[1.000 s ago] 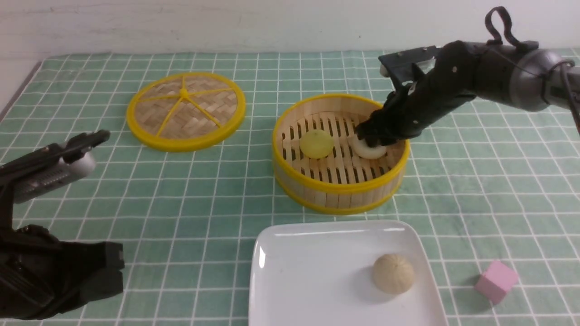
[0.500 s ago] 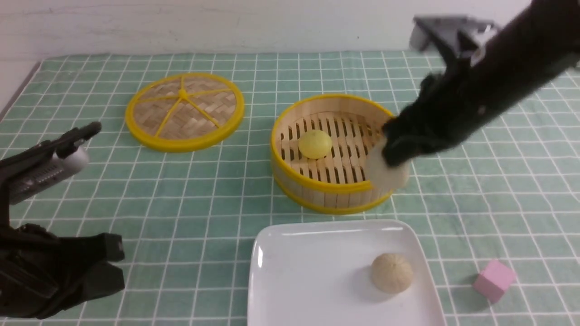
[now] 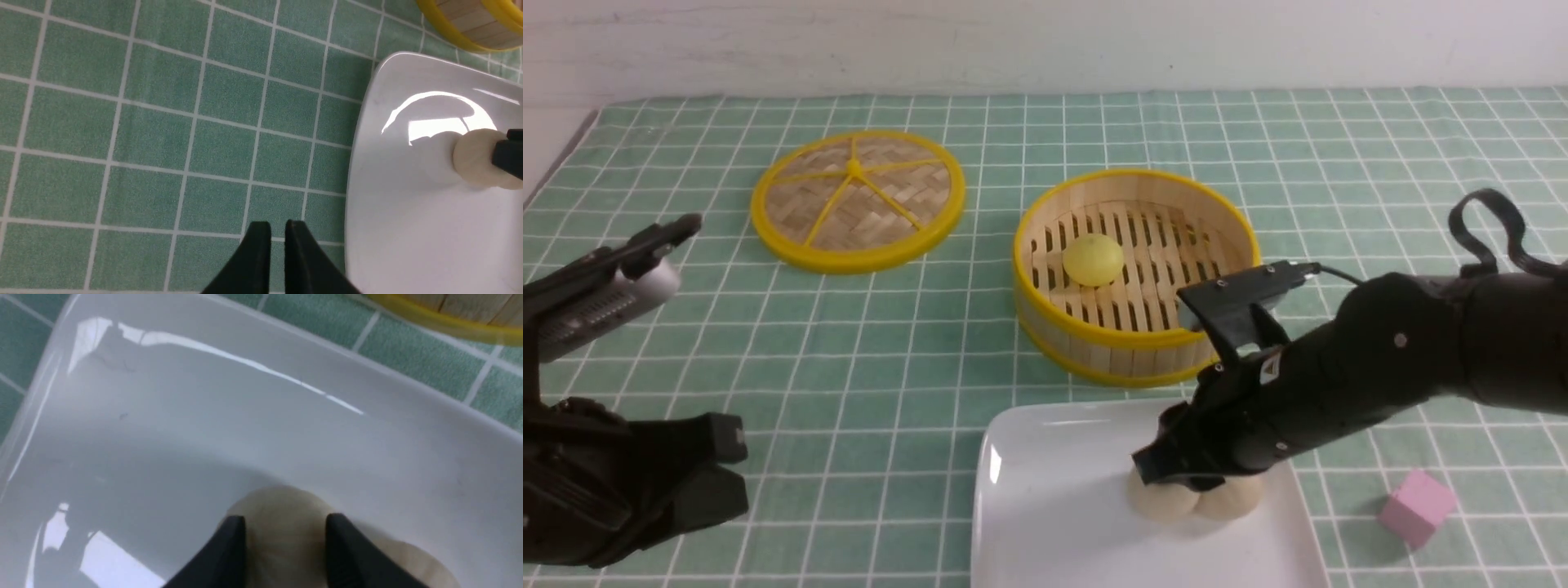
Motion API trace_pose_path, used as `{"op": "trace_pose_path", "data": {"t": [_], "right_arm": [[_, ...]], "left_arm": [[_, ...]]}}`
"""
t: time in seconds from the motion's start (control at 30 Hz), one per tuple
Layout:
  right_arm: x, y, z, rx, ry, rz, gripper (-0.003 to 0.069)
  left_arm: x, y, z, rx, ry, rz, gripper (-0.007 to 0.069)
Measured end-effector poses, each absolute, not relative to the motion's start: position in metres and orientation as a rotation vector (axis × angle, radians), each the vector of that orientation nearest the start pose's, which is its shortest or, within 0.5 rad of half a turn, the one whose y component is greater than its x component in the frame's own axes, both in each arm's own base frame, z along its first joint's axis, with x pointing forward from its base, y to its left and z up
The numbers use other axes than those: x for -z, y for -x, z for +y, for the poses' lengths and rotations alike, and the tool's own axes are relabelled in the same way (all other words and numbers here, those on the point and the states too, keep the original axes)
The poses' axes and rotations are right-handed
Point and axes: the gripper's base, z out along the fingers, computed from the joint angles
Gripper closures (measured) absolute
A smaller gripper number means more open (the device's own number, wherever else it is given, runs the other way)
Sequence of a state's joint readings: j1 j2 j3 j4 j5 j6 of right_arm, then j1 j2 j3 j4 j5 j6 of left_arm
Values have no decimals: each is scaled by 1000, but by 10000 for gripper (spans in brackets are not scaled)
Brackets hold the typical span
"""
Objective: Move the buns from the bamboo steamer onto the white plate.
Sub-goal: 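Move the steamed bun from the bamboo steamer onto the white plate with the right gripper, then reach into the bamboo steamer and grasp a bun with the left gripper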
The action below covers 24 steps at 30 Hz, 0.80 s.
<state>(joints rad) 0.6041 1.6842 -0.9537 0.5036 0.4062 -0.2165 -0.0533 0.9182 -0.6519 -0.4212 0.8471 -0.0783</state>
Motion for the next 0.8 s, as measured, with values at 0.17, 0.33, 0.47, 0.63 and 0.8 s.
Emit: {"op": "trace_pose_path", "data": {"t": [0.17, 0.33, 0.47, 0.63, 0.8], "right_arm": [[-235, -271, 187, -571, 540, 2531, 197], [-298, -261, 136, -498, 525, 2468, 227], [-325, -237, 97, -450, 482, 2512, 393], [-344, -203, 65, -430, 418, 2606, 643], [-354, -178, 52, -391, 422, 2647, 673]], "left_arm": [[-282, -159, -36, 560, 276, 2539, 536], [-299, -178, -39, 582, 244, 2551, 536], [-306, -205, -49, 602, 146, 2614, 561], [-308, -250, -93, 623, -118, 2675, 623], [-299, -311, -171, 623, -377, 2664, 623]]}}
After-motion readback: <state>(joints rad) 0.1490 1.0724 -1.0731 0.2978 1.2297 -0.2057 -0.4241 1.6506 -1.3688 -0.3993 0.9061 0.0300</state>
